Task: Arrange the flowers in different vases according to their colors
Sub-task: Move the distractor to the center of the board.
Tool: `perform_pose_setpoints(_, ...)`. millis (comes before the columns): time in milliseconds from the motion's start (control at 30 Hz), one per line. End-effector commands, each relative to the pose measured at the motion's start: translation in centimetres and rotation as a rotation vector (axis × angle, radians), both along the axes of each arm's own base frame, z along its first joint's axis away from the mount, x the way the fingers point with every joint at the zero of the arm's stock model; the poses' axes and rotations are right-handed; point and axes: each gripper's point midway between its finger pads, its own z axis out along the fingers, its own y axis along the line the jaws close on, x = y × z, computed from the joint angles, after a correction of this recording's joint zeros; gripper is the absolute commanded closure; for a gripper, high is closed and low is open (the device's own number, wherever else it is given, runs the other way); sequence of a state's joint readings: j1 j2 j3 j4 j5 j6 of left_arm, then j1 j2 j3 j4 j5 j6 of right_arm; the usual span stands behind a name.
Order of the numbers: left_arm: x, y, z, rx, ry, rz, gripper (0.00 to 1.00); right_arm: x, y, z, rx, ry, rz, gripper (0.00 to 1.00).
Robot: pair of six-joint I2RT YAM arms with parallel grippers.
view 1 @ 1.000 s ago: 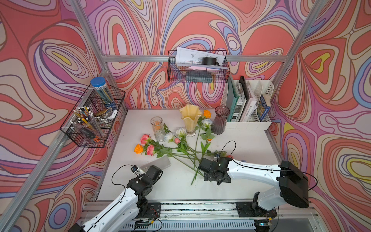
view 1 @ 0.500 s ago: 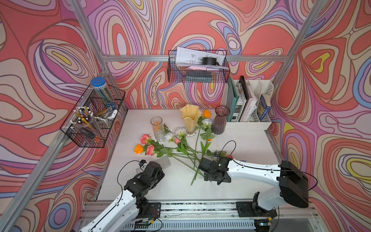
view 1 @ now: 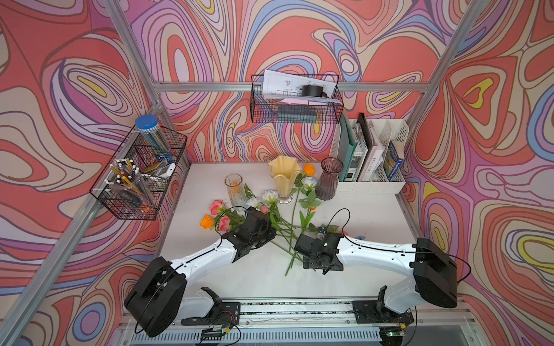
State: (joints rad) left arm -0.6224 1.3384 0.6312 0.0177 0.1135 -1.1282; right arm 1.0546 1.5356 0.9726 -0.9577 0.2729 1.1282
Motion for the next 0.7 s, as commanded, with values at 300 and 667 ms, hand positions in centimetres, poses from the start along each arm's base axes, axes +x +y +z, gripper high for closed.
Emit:
perform_pose_setpoints(300, -2.4, 2.7, -0.3, 0.108, 0.015, -0.019, 1.00, 0.4, 0.0, 0.2, -0.008, -0.010, -0.007, 0.02)
perform_pose_setpoints(667, -3.0, 4.1, -4.8, 0.187, 0.095, 0.009, 1.00, 0.3, -0.3, 0.4, -0.009, -0.016, -0.017, 0.02)
